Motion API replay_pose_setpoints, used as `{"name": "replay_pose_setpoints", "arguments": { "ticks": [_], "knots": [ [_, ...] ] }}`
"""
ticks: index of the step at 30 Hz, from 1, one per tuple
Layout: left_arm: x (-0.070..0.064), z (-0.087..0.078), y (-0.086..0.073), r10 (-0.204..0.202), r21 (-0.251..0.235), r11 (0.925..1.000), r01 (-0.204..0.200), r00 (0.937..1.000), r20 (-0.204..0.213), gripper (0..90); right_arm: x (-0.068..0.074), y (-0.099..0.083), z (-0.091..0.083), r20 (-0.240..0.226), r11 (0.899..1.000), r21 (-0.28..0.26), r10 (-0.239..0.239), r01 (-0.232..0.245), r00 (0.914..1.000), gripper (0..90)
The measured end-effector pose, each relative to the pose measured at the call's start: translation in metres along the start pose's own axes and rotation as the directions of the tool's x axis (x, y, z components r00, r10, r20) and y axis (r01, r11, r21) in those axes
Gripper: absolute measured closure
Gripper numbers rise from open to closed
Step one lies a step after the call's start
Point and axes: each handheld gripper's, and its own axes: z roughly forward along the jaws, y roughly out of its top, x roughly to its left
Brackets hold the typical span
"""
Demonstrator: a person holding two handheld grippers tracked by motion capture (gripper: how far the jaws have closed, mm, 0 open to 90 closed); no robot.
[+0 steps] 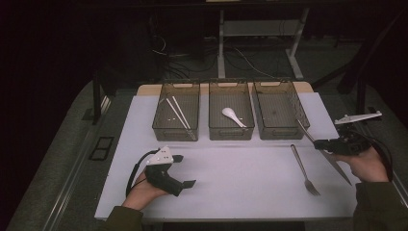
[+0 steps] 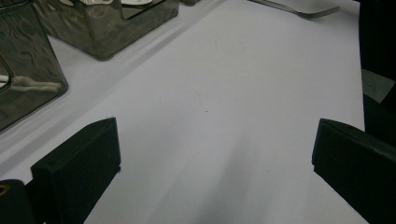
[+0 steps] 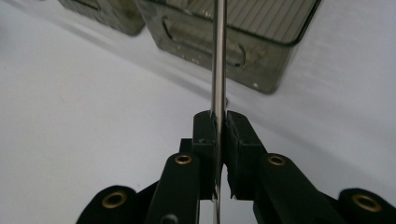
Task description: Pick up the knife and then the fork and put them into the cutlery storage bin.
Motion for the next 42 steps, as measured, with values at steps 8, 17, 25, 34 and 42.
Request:
{"name": "replay_pose_setpoints", "arguments": {
  "ticks": [8, 17, 25, 34, 42],
  "knots": [
    [0.0, 0.0, 0.0, -0.002, -0.001, 1.0, 0.002, 1.0, 0.003, 0.4, -0.002, 0.031, 0.004, -0.002, 1.0, -0.022, 0.007, -0.007, 1.0, 82.8],
    [0.0, 0.001, 0.0, -0.002, -0.002, 1.0, 0.002, 1.0, 0.008, 0.4, -0.003, 0.077, 0.019, 0.001, 1.0, -0.011, -0.007, 0.007, 1.0, 82.8],
    [-0.001, 0.002, 0.0, 0.002, -0.003, 1.0, -0.002, 0.9999, 0.013, 0.4, -0.001, 0.114, 0.047, 0.013, 0.999, 0.025, -0.034, 0.034, 0.9993, 82.7],
    [-0.001, 0.001, 0.001, -0.001, -0.009, 1.0, 0.001, 0.9999, 0.016, 0.4, -0.004, 0.147, 0.082, 0.028, 0.996, 0.071, -0.048, 0.046, 0.9985, 82.7],
    [-0.001, 0.001, 0.001, 0.0, -0.012, 0.9999, 0.0, 0.9998, 0.019, 0.4, -0.008, 0.165, 0.108, 0.034, 0.994, 0.104, -0.037, 0.034, 0.9987, 82.7]
  ]
}}
